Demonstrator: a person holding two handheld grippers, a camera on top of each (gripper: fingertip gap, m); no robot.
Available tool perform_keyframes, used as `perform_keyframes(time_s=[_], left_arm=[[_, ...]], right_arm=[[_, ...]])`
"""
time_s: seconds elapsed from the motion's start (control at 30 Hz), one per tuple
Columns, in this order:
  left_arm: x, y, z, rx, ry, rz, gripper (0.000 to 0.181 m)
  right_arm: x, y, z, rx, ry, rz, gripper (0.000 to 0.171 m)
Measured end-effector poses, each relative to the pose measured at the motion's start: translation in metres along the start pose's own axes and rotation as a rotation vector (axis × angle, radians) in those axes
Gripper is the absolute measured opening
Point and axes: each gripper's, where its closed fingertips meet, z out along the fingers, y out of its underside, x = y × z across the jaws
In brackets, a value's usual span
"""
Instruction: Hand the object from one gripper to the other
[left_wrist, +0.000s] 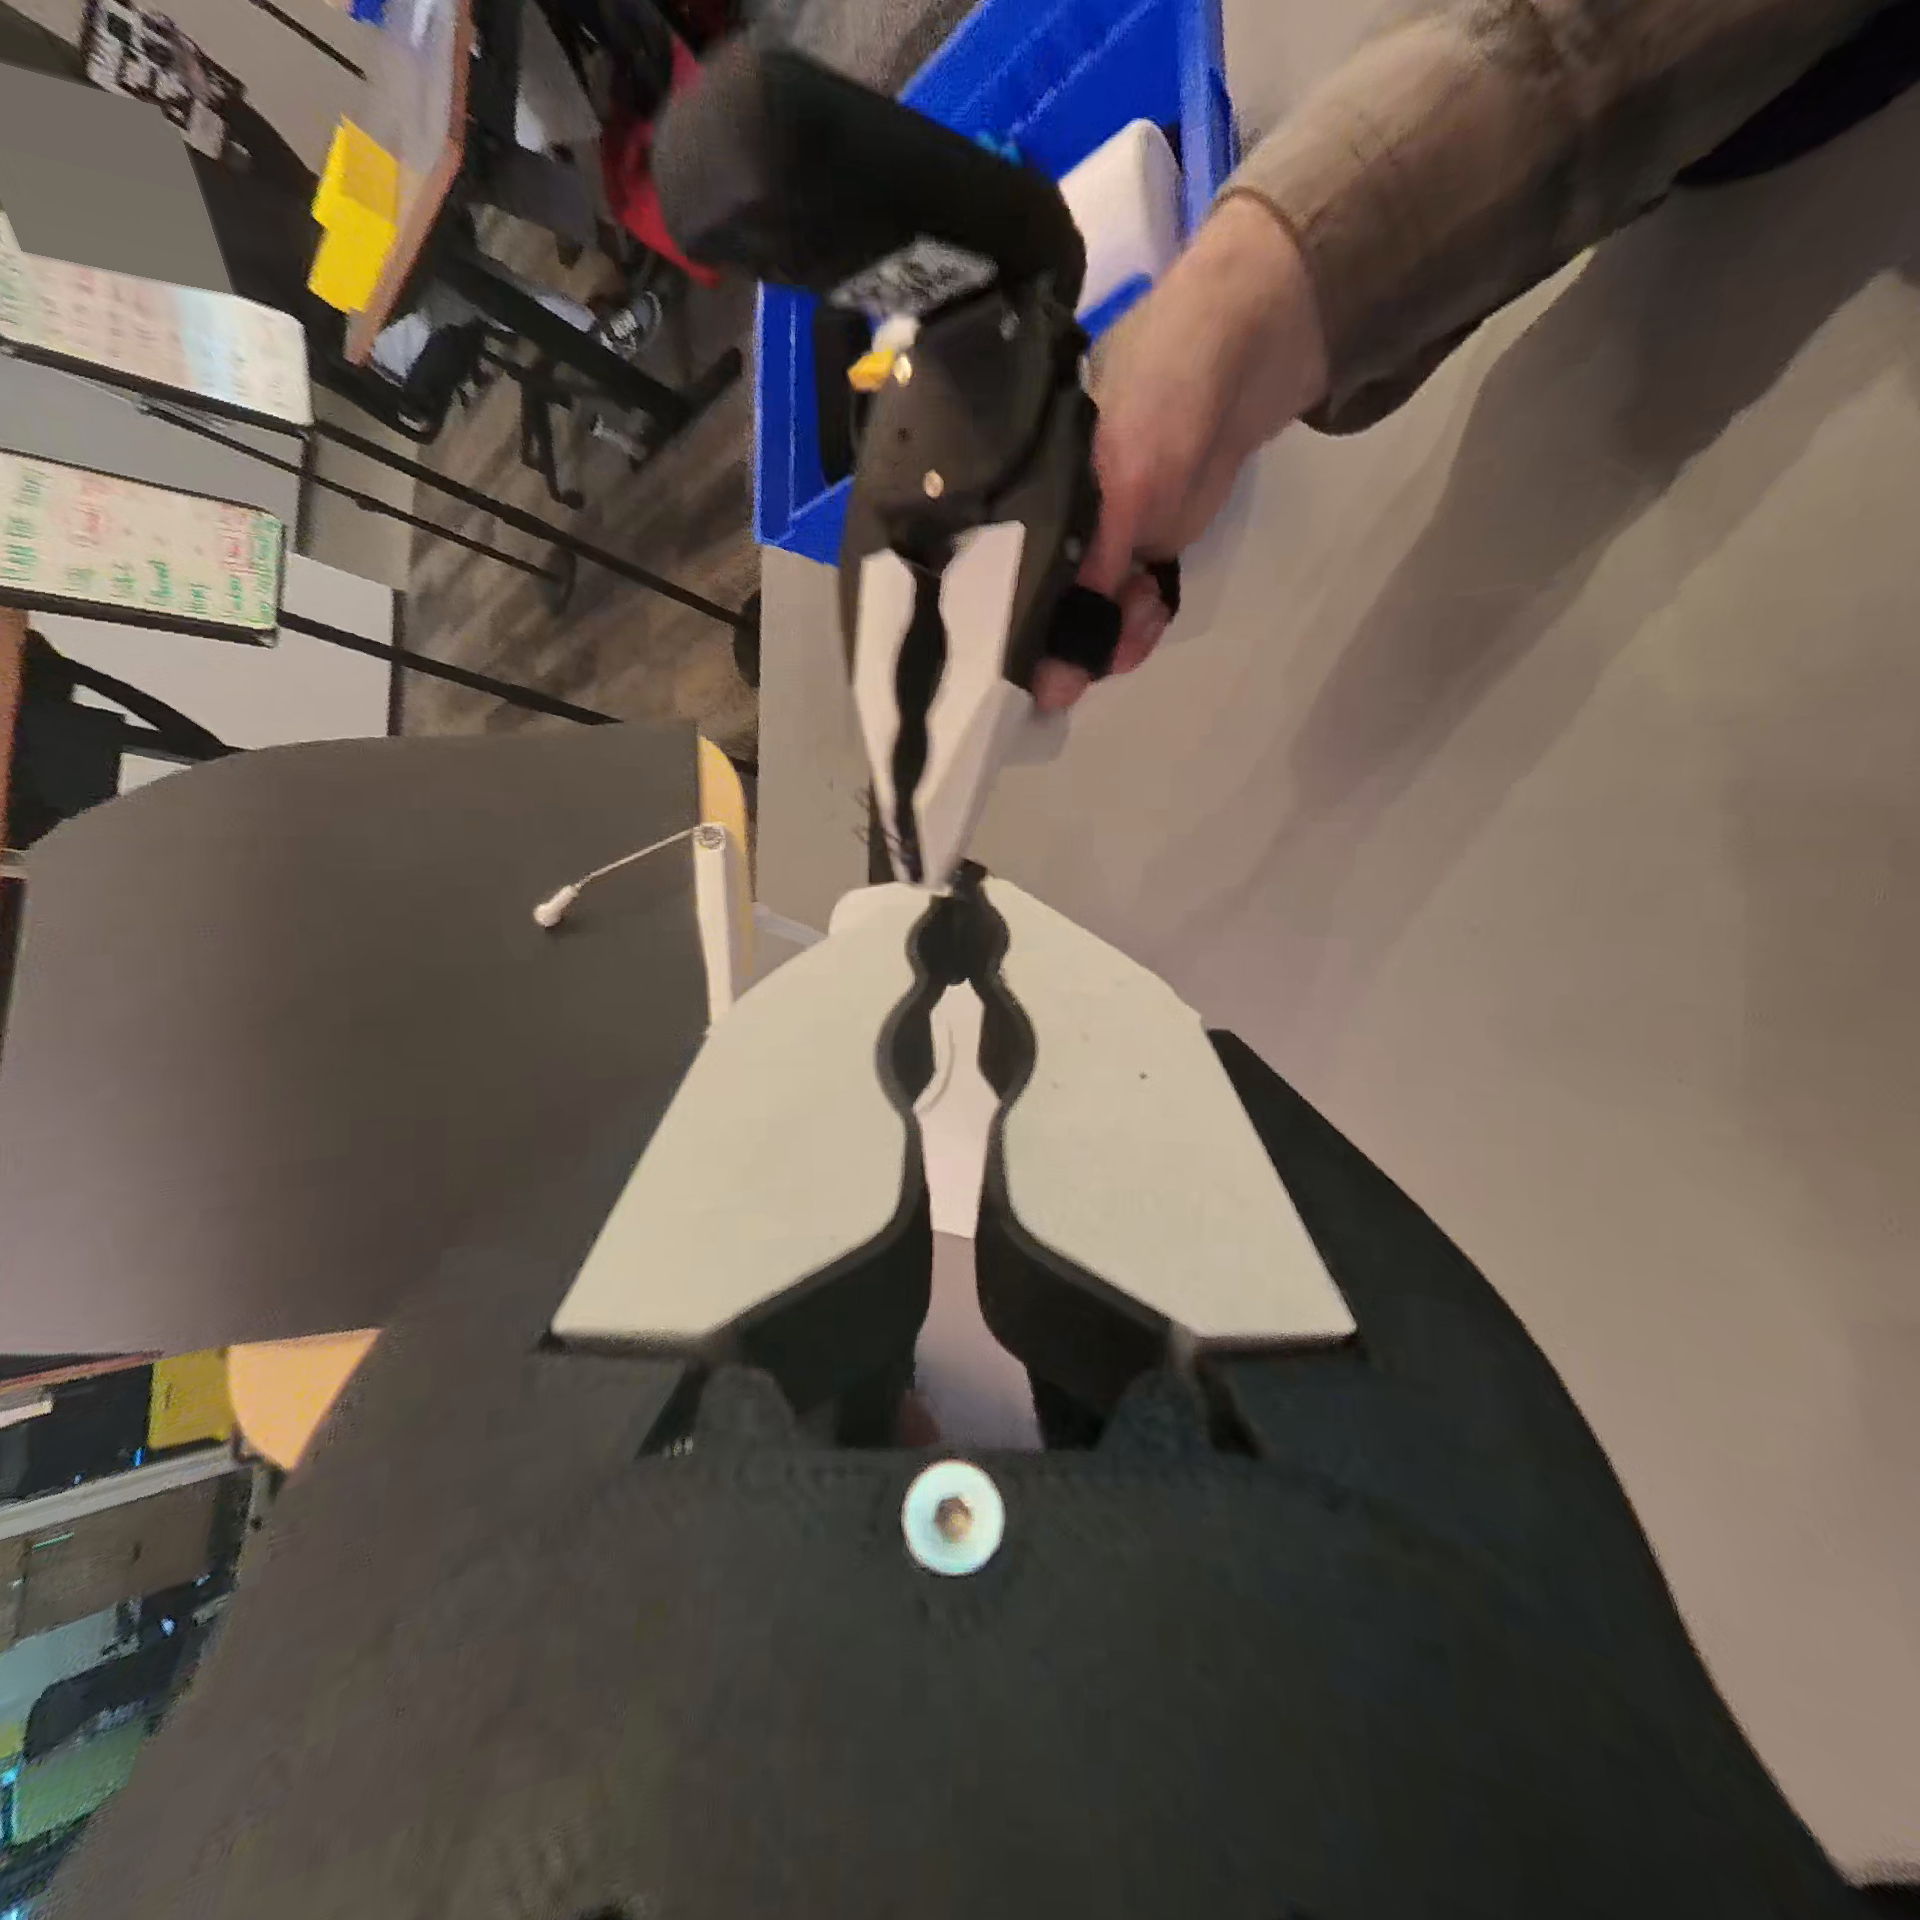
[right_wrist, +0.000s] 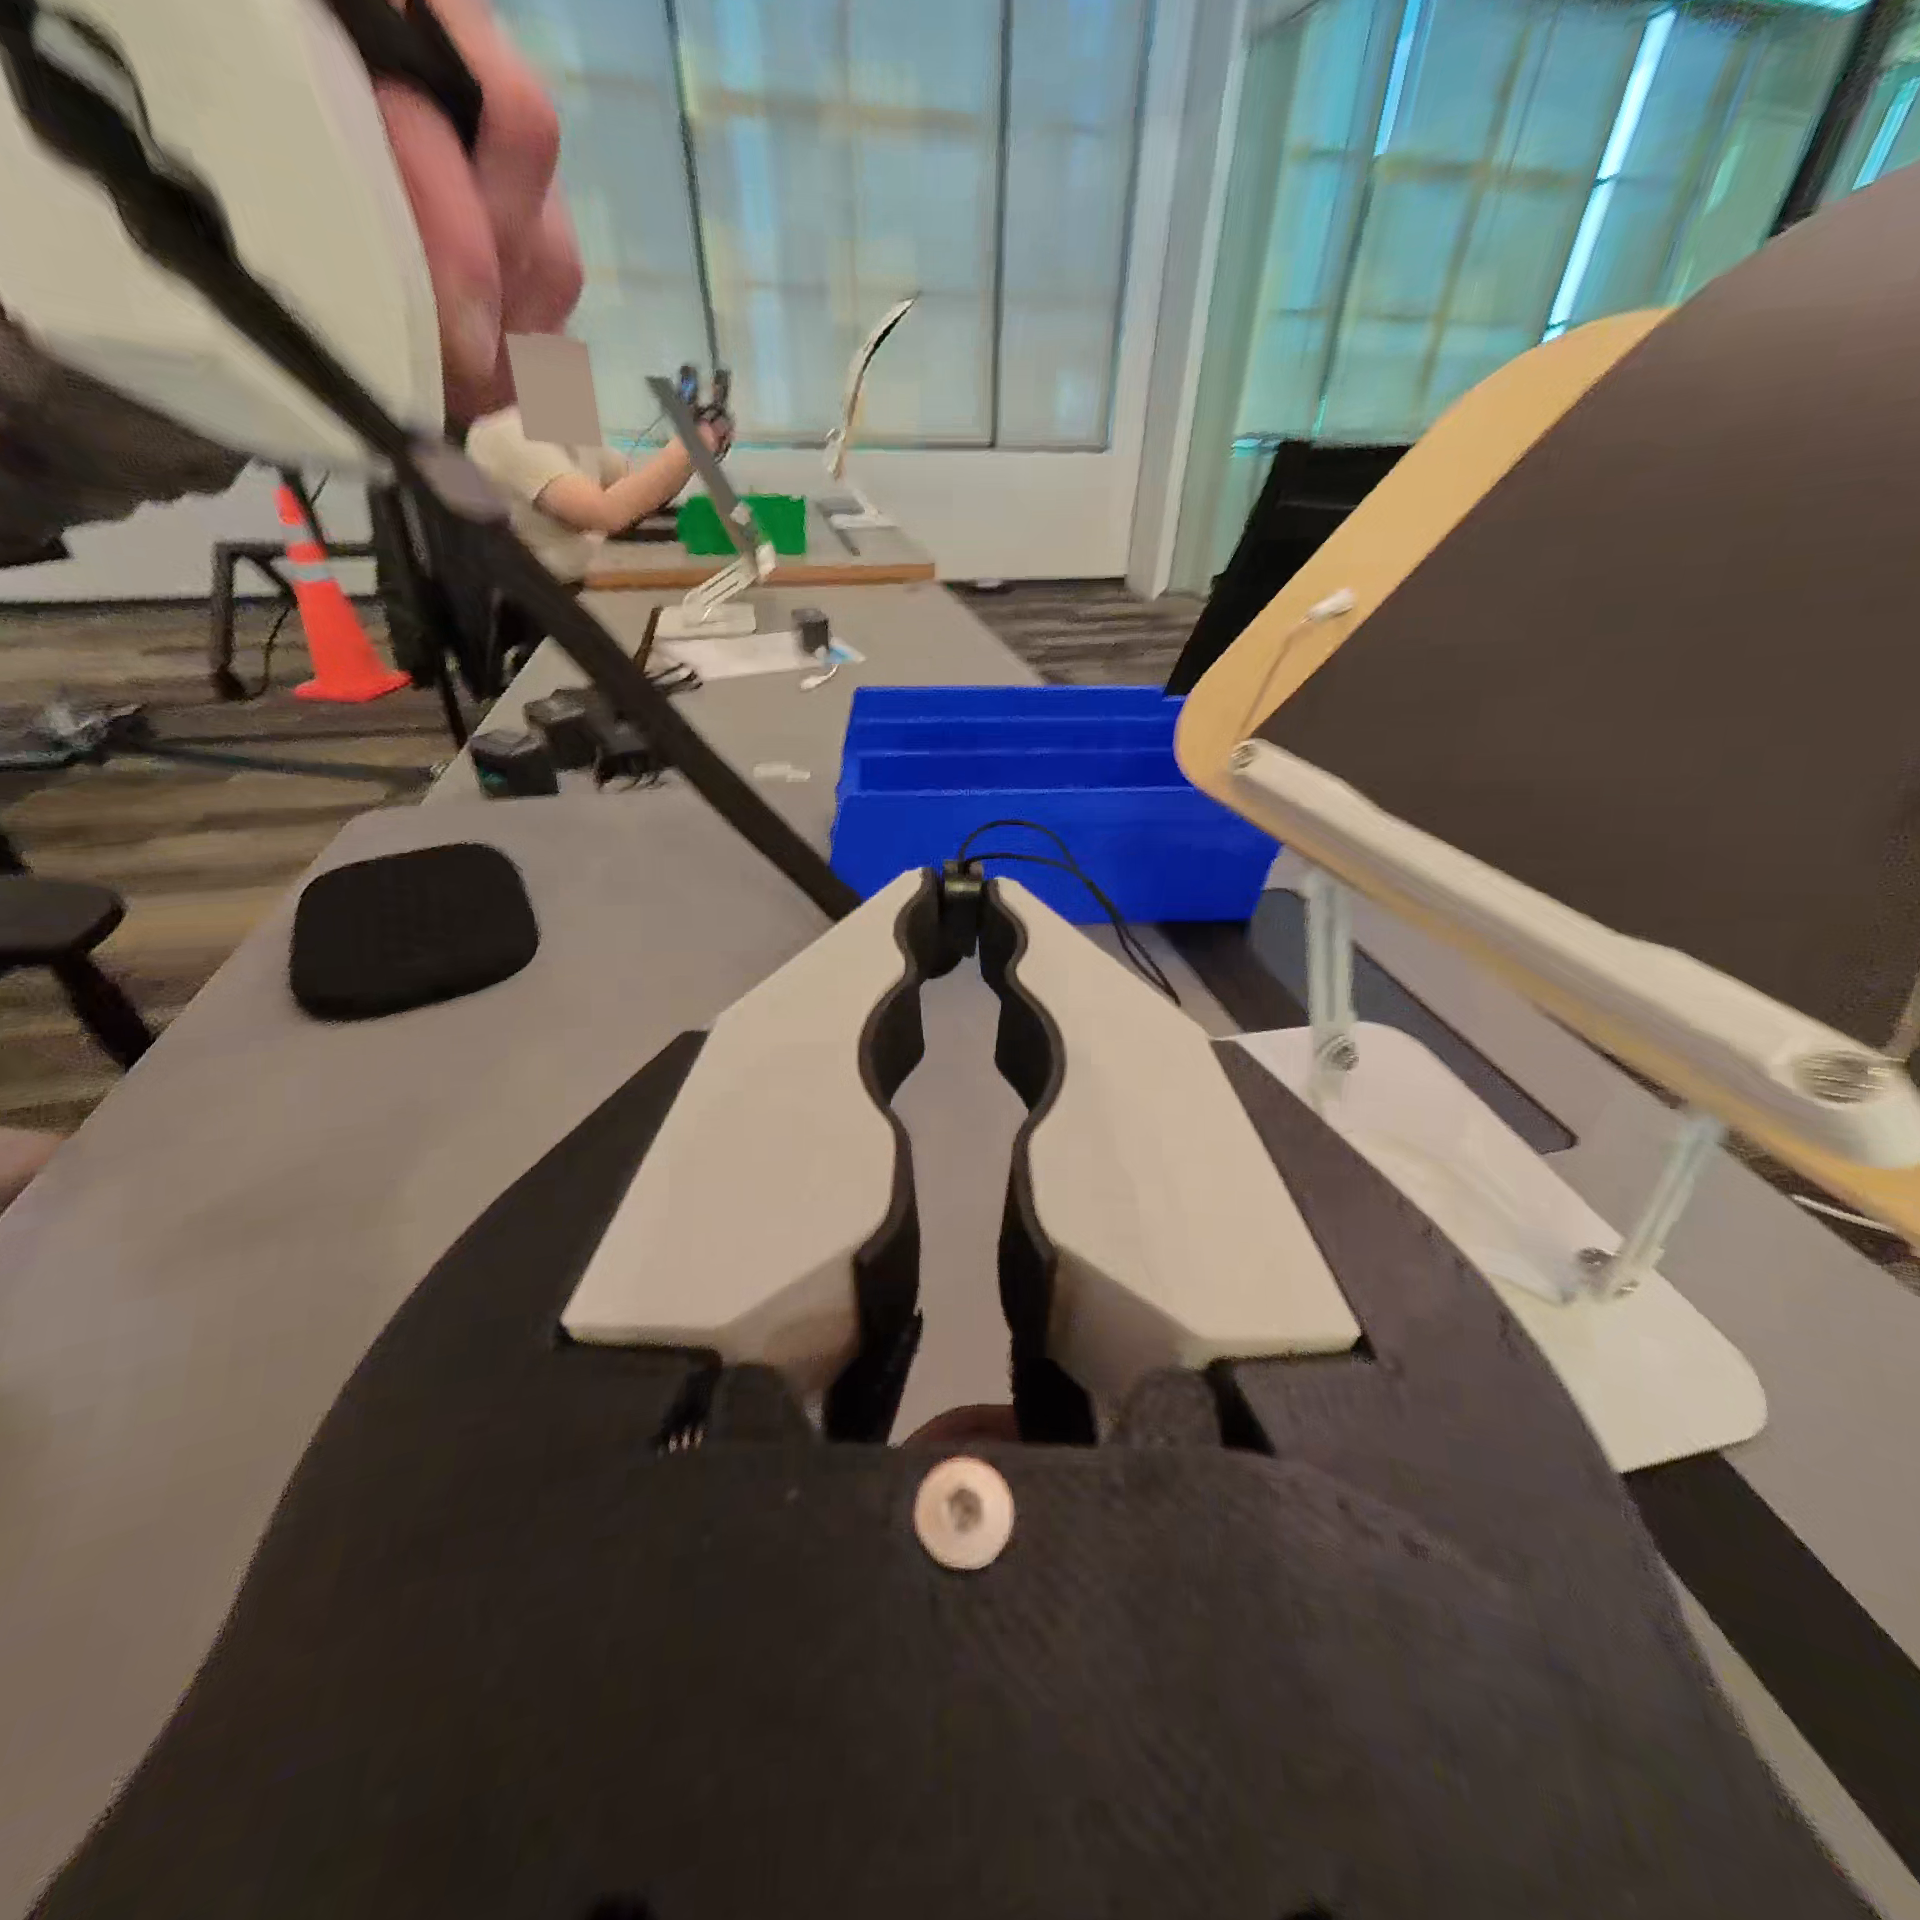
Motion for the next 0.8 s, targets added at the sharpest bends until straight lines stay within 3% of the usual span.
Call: perform_keyframes(time_s=[0.17, 0.33, 0.37, 0.53, 0.7, 0.8], left_arm=[[-0.018, 0.0, -0.006, 0.001, -0.071, -0.025, 0.003], [-0.032, 0.001, 0.001, -0.004, -0.132, -0.052, 0.003], [-0.033, 0.0, 0.001, 0.002, -0.132, -0.05, 0.003], [-0.037, -0.001, 0.001, -0.016, -0.138, -0.02, 0.003], [-0.044, 0.0, -0.004, -0.026, -0.153, -0.009, 0.002], [-0.049, 0.001, -0.008, -0.035, -0.163, -0.011, 0.002]], right_arm=[[-0.037, 0.016, 0.01, -0.101, -0.141, -0.071, 0.004], [-0.068, 0.009, 0.011, -0.065, -0.277, -0.018, 0.004], [-0.065, 0.006, 0.01, -0.049, -0.273, 0.009, 0.004], [-0.05, -0.006, -0.001, -0.013, -0.259, 0.021, 0.042], [-0.027, 0.001, -0.016, -0.135, -0.115, -0.28, 0.053], [-0.015, 0.0, -0.027, -0.188, -0.068, -0.333, 0.052]])
